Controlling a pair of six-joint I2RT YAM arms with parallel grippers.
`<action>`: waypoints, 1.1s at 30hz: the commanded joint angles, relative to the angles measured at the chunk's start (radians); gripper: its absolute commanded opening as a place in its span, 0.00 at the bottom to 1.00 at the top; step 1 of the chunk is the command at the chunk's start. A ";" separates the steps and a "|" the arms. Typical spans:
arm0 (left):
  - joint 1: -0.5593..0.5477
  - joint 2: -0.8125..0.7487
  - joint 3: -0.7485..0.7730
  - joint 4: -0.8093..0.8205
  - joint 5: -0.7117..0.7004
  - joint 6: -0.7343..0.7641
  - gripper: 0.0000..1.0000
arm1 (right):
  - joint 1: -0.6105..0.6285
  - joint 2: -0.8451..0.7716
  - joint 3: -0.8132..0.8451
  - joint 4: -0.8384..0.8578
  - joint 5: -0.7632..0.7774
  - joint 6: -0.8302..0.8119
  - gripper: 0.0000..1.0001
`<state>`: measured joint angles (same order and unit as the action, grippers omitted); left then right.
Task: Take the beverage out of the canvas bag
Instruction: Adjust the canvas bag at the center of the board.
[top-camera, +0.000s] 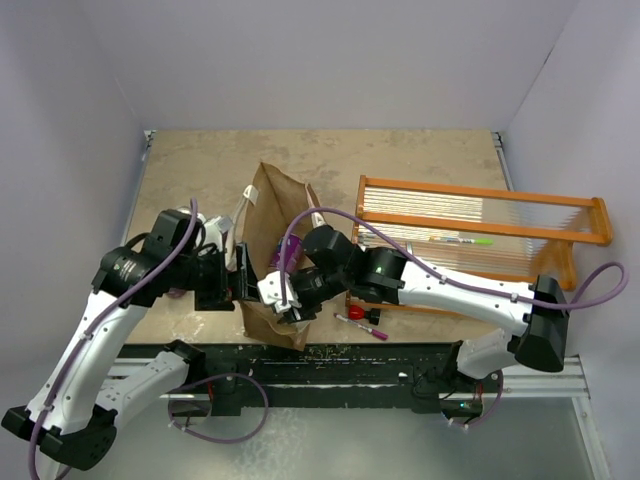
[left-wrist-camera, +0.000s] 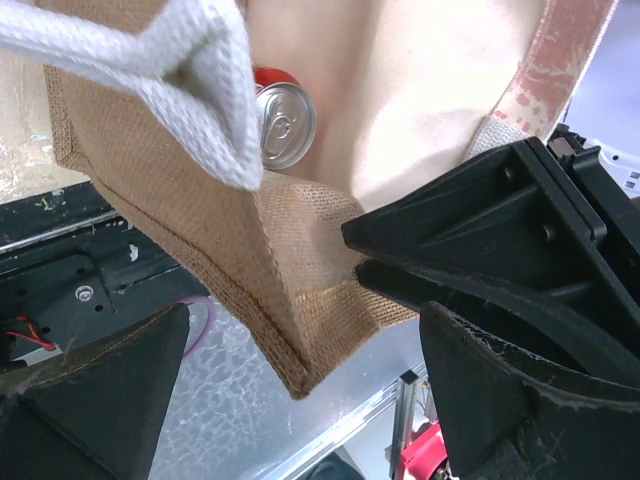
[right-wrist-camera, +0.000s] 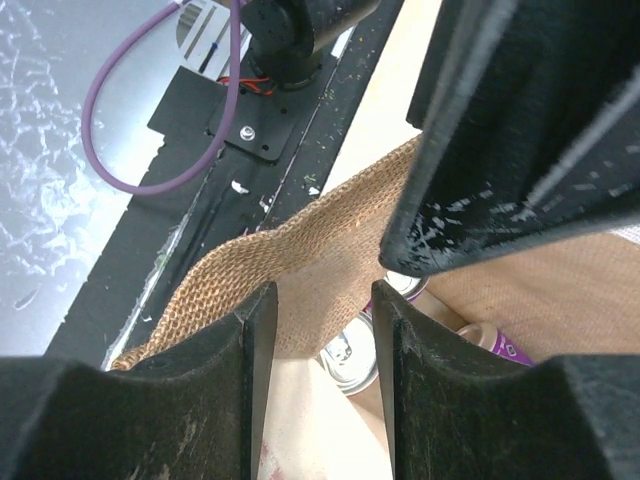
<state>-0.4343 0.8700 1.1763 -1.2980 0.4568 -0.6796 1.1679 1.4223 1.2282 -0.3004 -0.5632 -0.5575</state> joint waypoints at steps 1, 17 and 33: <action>-0.003 0.006 0.005 -0.001 0.002 0.020 0.99 | 0.013 0.036 -0.025 -0.062 -0.002 -0.076 0.45; -0.003 0.002 -0.146 -0.006 -0.004 0.147 0.70 | -0.089 -0.147 -0.070 0.310 0.463 0.748 0.59; -0.004 0.065 -0.104 0.054 -0.006 0.246 0.63 | -0.092 0.272 0.321 -0.164 1.050 1.341 0.51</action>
<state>-0.4347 0.9279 1.0454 -1.2606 0.4797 -0.5014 1.0740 1.6222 1.4662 -0.3138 0.3450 0.6296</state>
